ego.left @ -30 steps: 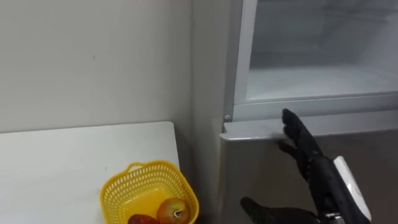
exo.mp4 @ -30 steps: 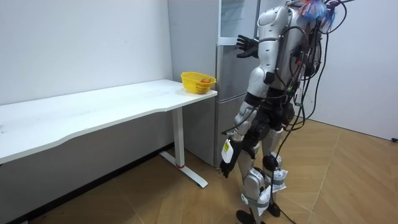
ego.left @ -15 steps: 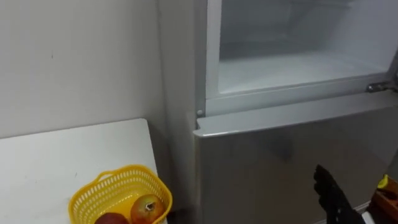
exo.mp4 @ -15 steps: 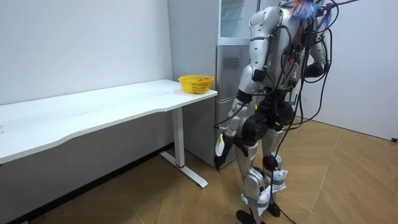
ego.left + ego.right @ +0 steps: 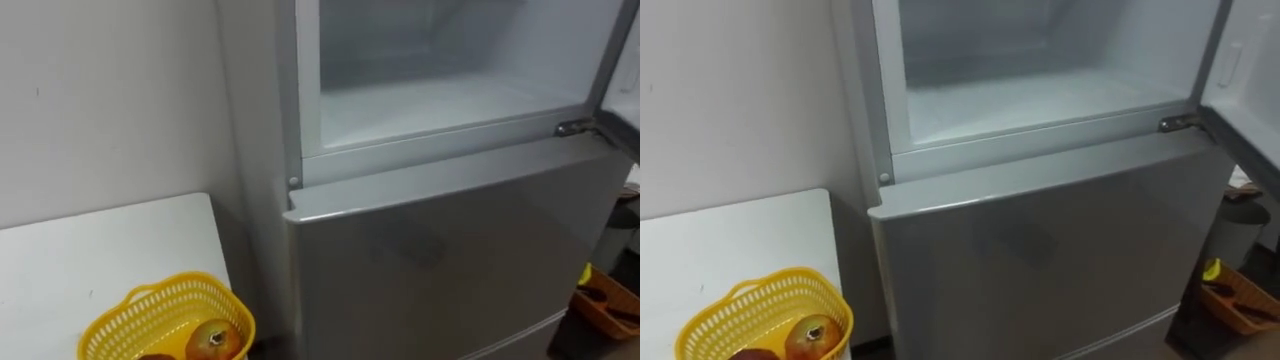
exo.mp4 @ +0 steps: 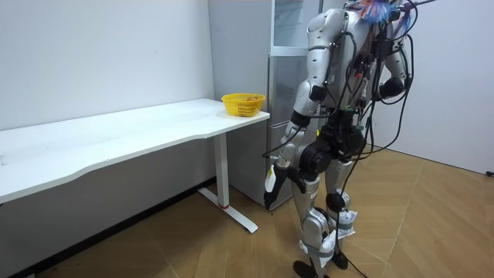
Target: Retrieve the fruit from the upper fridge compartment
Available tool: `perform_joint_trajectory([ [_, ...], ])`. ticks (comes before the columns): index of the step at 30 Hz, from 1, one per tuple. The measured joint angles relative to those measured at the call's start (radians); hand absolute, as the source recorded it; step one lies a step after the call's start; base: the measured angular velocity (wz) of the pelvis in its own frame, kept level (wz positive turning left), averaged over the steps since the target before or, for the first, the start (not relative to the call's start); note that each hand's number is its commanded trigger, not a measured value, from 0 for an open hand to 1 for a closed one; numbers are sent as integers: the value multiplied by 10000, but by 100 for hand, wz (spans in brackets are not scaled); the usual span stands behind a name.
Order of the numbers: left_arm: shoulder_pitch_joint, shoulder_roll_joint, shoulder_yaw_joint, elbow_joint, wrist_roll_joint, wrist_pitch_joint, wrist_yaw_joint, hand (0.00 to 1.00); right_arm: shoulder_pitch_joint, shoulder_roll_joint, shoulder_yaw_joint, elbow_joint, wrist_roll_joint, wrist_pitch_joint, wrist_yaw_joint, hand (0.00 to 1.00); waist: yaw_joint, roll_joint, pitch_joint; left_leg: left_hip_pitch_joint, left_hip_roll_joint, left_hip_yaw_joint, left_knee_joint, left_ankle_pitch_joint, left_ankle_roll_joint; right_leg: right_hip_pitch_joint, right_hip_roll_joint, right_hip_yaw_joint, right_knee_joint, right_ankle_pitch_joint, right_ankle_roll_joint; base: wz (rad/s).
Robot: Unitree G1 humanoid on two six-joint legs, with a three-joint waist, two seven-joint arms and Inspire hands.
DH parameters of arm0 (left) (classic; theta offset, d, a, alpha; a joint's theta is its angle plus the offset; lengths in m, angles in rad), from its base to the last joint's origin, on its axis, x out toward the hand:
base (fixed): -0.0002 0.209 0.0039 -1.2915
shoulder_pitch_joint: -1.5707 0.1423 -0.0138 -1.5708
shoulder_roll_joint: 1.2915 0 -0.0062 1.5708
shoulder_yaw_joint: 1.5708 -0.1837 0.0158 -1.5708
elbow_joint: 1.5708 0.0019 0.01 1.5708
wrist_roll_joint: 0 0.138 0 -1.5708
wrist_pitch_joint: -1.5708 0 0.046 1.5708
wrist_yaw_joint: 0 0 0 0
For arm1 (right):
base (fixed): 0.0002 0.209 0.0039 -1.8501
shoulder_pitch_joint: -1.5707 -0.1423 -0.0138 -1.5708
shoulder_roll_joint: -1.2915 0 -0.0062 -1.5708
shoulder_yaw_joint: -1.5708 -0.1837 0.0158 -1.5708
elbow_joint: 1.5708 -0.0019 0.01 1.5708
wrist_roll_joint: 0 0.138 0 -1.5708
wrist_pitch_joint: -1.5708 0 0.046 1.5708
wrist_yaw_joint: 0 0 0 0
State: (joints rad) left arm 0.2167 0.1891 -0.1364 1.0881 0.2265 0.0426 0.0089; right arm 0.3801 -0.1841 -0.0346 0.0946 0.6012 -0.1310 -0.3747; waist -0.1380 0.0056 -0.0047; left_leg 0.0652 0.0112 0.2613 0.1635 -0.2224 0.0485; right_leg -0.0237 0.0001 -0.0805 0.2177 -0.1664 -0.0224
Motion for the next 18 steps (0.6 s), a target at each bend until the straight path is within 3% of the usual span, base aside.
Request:
perform_joint_trajectory([
  [4, 109, 27, 169, -82, 9, 2, 4, 0, -638, -21, -781, 1201, 1106, -1, -1092, 0, -28, -112, 25, 3, -1, -24, -7, 5, -5, 99, 7, 3, 15, -19, -1, 0],
  [8, 411, 141, 904, -477, 16, 30, 27, 0, -1476, -118, -2558, 2427, 4103, -2, -2296, 0, -224, -452, -20, -39, -23, -231, 23, 5, -5, 135, -11, -118, -127, -61, 17, 16],
  [10, 721, 175, 1332, -997, 14, 23, 18, 0, -1662, -195, -3515, 2640, 5414, -25, -2876, 0, -247, -619, 2, -46, -30, -284, 27, 6, -5, 150, -25, -201, -137, -70, 15, 13],
  [14, 1224, 195, 2241, -1840, 33, 66, 17, 0, -2550, -803, -5598, 4012, 6910, -46, -3461, 0, -560, -882, -14, -83, -62, -402, 31, 8, -2, 290, -46, -322, -144, -66, 21, 10],
  [18, 993, 315, 2622, -2076, 113, 147, 4, 0, -2981, -1467, -6586, 4455, 7688, -122, -3988, 0, -551, -946, -26, -218, -75, -422, 73, 9, 0, 175, -68, -341, -138, -73, 32, 0],
])
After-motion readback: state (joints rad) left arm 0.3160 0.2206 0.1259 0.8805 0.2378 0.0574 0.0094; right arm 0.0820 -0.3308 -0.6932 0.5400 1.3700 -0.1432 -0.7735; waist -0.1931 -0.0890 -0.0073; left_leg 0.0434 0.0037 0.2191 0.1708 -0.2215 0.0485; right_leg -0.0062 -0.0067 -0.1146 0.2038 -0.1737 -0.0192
